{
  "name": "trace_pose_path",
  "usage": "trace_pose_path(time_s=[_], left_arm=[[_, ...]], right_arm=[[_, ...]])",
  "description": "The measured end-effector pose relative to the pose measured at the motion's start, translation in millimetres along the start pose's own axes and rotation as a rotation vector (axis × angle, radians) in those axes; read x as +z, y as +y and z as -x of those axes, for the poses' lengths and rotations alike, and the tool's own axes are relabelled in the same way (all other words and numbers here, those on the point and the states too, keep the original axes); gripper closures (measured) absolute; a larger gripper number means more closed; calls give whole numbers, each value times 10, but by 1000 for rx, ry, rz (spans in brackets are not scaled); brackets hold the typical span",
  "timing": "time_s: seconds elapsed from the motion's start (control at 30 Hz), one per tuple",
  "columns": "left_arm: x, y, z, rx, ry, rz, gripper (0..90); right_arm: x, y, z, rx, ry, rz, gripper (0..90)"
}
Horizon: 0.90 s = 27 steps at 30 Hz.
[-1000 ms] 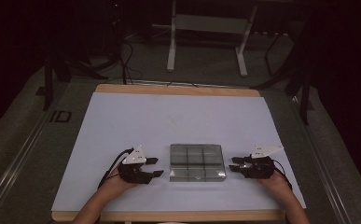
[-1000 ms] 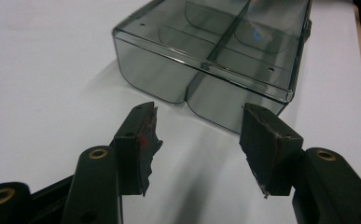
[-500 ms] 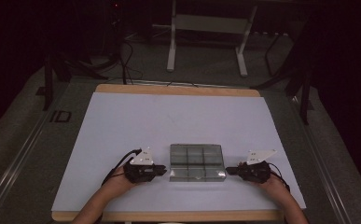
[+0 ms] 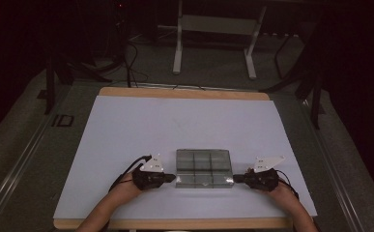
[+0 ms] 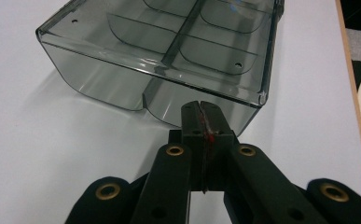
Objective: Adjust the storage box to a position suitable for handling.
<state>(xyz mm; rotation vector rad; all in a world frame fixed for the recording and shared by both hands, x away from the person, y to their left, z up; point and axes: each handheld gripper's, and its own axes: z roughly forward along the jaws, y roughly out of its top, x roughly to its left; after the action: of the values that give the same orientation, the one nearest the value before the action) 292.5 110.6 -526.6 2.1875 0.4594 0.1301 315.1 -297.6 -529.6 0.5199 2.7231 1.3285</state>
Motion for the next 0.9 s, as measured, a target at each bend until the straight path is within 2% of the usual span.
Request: trace_pose_path(time_s=[0.3, 0.37, 0.77, 0.9], left_arm=[[-44, 51, 15, -1, -3, 5, 900], [-45, 66, 25, 7, 4, -7, 900], [-44, 68, 31, 1, 7, -8, 900], [-50, 93, 47, 1, 2, -2, 900]], right_arm=[[-23, 24, -2, 2, 2, 1, 900], [-38, 41, -7, -2, 1, 3, 900], [-77, 80, -15, -6, 4, 7, 900], [-92, 105, -32, -6, 15, 29, 900]])
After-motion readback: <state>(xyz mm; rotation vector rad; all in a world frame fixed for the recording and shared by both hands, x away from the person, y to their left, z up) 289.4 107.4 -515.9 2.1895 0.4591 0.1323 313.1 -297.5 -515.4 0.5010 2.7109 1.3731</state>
